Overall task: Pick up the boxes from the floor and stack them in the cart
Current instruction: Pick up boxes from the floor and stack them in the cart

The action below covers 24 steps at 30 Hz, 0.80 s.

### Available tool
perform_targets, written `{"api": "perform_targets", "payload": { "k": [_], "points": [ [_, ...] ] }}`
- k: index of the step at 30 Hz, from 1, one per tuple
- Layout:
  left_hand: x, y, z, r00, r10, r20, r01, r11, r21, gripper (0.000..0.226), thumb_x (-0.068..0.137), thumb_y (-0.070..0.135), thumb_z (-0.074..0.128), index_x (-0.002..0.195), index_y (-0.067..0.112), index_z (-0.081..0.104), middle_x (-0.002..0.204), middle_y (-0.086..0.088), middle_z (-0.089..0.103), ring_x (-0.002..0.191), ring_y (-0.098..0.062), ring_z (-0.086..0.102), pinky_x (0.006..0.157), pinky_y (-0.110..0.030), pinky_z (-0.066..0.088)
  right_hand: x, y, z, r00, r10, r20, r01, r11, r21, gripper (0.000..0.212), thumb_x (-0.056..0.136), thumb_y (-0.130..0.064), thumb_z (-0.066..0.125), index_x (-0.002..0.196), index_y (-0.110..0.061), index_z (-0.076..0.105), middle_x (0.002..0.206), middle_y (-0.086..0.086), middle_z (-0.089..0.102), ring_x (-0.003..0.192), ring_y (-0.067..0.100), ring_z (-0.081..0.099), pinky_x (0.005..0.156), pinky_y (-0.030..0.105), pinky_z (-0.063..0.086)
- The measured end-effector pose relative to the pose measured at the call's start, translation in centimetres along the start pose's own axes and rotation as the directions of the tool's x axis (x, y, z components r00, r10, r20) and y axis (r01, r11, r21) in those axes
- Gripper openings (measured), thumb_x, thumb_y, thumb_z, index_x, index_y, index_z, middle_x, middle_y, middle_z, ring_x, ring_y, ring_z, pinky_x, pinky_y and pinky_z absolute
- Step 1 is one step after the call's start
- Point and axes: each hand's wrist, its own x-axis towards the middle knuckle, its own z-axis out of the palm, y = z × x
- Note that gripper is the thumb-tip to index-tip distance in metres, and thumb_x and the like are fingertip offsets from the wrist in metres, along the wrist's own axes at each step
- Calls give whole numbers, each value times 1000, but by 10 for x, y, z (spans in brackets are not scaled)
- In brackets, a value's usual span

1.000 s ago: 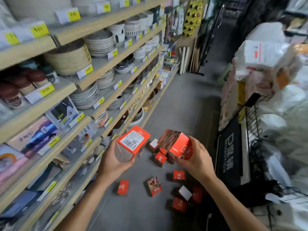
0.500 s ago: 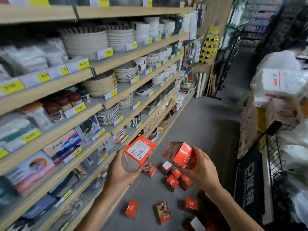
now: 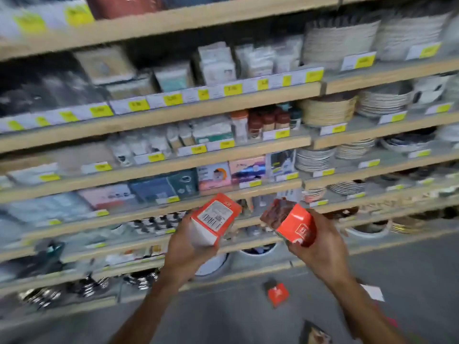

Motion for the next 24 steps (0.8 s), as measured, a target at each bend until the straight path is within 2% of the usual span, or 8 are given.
{"api": "perform_targets", "payload": {
  "k": [4,8,12,13,16,18,20,24],
  "points": [
    [-45,-24,-79,958,-78,-278,101,992,70,78,58,4,93,120,31,54,104,10,74,85,0,70,69,-17,55,11,-56,72,968,-174,180,157,982,106,72,56,-34,85,122,-24,58,102,0,66,89,25,63,73,36,50],
    [-102,-50,-151,866,-210,-454,273,959,78,82,56,21,93,118,45,46,101,8,68,92,-20,70,82,-44,59,-6,-115,133,883,-336,329,272,936,224,82,53,-52,73,129,-26,54,110,0,64,95,24,62,77,39,52],
    [-158,-77,-202,743,-227,-629,313,949,27,87,59,11,92,107,68,46,93,23,69,84,2,67,73,-19,56,-32,-180,172,787,-469,401,401,883,246,87,58,-49,87,134,-25,51,115,0,63,97,23,63,77,35,52],
    [-171,-83,-213,721,-225,-655,313,950,18,86,60,13,92,108,67,46,94,23,69,85,2,67,73,-18,56,-38,-196,181,762,-498,414,427,867,257,87,58,-50,87,134,-26,51,114,-2,63,96,21,63,75,34,53],
    [-204,-107,-244,642,-267,-719,279,954,-106,79,53,30,95,118,43,53,108,9,73,99,-14,71,81,-34,59,-60,-235,209,692,-554,463,475,832,286,93,58,-60,82,138,-30,47,116,-5,62,96,18,62,76,36,55],
    [-222,-120,-265,593,-271,-758,266,955,-133,82,50,30,95,117,52,54,105,12,73,89,-3,71,69,-21,58,-75,-259,227,658,-579,482,502,814,293,95,58,-61,82,139,-29,46,119,-3,61,98,17,61,78,36,56],
    [-239,-134,-288,572,-265,-776,259,956,-136,85,55,9,95,110,59,53,97,18,73,85,9,67,64,-6,50,-94,-284,244,634,-593,497,513,803,304,95,57,-65,80,139,-32,44,119,-5,60,97,15,61,76,37,57],
    [-269,-165,-338,548,-277,-789,244,955,-166,87,55,-7,92,116,42,52,99,39,66,94,15,63,70,-1,46,-128,-330,283,600,-598,532,530,795,295,96,57,-66,80,139,-32,44,119,-5,61,94,15,62,68,26,52]
  ]
}}
